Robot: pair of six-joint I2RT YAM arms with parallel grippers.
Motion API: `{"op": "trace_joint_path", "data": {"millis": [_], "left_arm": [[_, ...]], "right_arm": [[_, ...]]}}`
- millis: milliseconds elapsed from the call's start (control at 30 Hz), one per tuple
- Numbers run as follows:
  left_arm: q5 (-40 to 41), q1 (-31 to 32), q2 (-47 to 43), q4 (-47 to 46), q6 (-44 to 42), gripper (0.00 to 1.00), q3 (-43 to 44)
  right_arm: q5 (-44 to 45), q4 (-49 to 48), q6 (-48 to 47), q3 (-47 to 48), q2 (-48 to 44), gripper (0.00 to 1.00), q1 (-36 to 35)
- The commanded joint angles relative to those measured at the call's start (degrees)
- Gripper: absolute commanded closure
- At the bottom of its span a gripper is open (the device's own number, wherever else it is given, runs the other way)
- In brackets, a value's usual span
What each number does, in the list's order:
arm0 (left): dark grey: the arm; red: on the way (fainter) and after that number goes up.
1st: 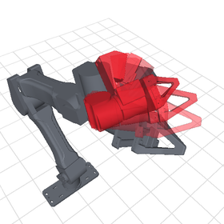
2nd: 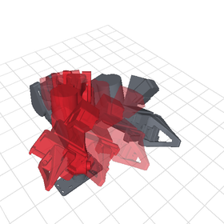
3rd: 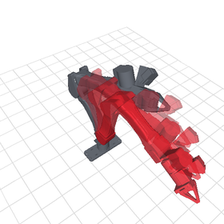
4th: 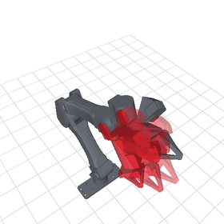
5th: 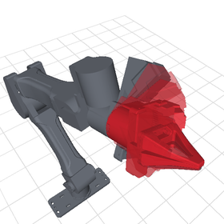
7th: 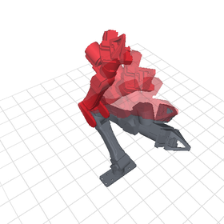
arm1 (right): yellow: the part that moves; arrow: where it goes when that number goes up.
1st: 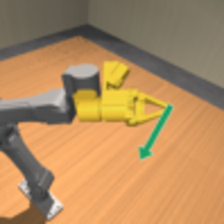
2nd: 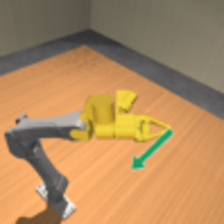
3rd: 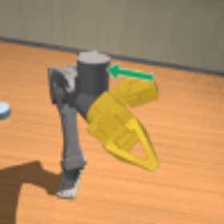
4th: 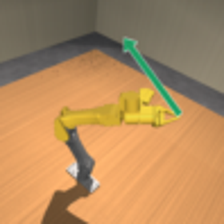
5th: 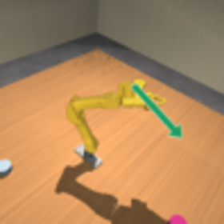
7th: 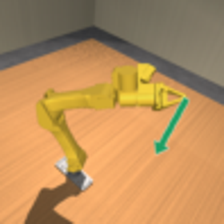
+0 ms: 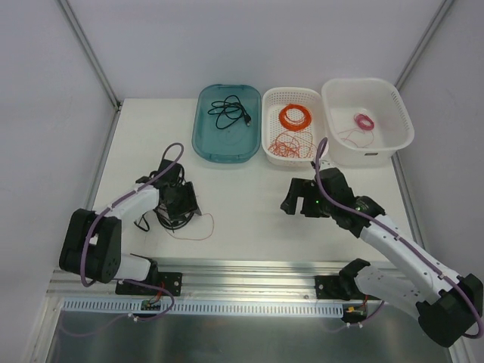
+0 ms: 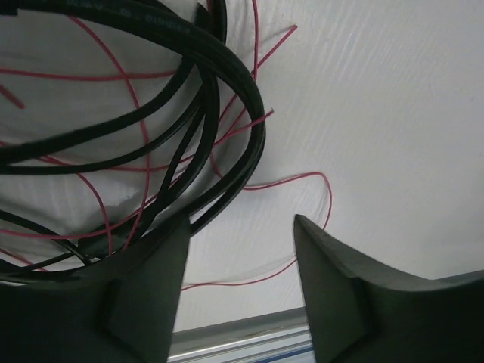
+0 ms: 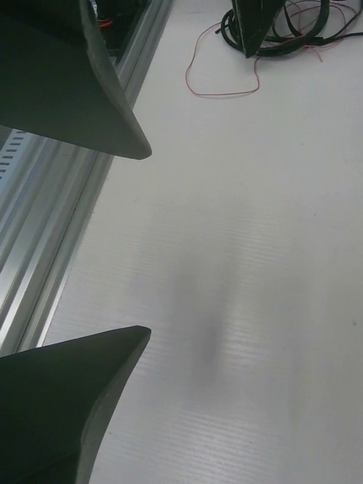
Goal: Untangle the cables
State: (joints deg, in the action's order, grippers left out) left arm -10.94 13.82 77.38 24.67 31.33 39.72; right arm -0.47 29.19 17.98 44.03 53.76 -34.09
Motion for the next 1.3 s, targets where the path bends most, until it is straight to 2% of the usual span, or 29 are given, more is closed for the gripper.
{"op": "trace_joint_path", "data": {"millis": [0, 100, 200, 333, 500, 633, 667, 767, 1000, 1067, 1100, 1200, 1267], "left_arm": [[0.1, 4.6, 2.7, -1.5, 4.3, 0.49, 2.4], [-1.1, 10.1, 4.2, -3.1, 7.5, 0.59, 4.0], [-2.5, 16.1, 5.8, -6.2, 10.8, 0.64, 6.4], [-4.8, 22.5, 9.5, -9.8, 14.8, 0.66, 10.9], [-5.0, 27.0, 12.4, -11.0, 15.0, 0.62, 17.5], [-0.5, 27.0, 8.9, -10.9, 14.8, 0.52, 15.8], [0.4, 27.0, 8.0, -10.6, 14.6, 0.44, 15.2], [3.5, 27.0, 4.5, -8.4, 13.3, 0.3, 13.7], [15.2, 26.5, -4.5, 3.4, 9.3, 0.06, 11.7], [16.6, 25.6, -6.4, 5.4, 9.0, 0.02, 9.7], [16.7, 24.9, -8.1, 5.6, 8.9, 0.01, 8.8], [14.8, 19.3, -10.8, 6.4, 9.4, 0.01, 4.7], [14.2, 15.4, -11.8, 6.3, 9.7, 0.01, 2.1]], "right_arm": [[2.7, -7.3, 2.9, -1.7, -0.2, 0.03, -3.5], [3.0, -9.8, 4.3, -3.1, 0.7, 0.02, -4.8], [3.2, -11.3, 5.7, -4.9, 1.3, 0.02, -4.9], [4.2, -11.0, 5.8, -5.4, 1.2, 0.02, -4.9], [4.9, -9.1, 4.1, -5.2, 0.2, 0.02, -4.8], [2.7, -7.2, 2.3, -3.8, 2.8, 0.02, -5.3], [2.2, -6.9, 2.2, -3.2, 3.6, 0.03, -6.1], [1.5, -7.0, 2.1, -2.2, 7.8, 0.07, -8.5], [4.2, -6.5, -0.5, 5.7, 20.7, 0.27, -15.7], [4.6, -6.1, -1.3, 7.7, 25.0, 0.33, -17.5], [4.4, -5.9, -1.7, 8.6, 26.6, 0.39, -18.1], [4.4, -5.2, -2.1, 12.6, 31.7, 0.51, -19.8], [4.3, -4.4, -2.1, 15.0, 35.2, 0.53, -20.8]]}}
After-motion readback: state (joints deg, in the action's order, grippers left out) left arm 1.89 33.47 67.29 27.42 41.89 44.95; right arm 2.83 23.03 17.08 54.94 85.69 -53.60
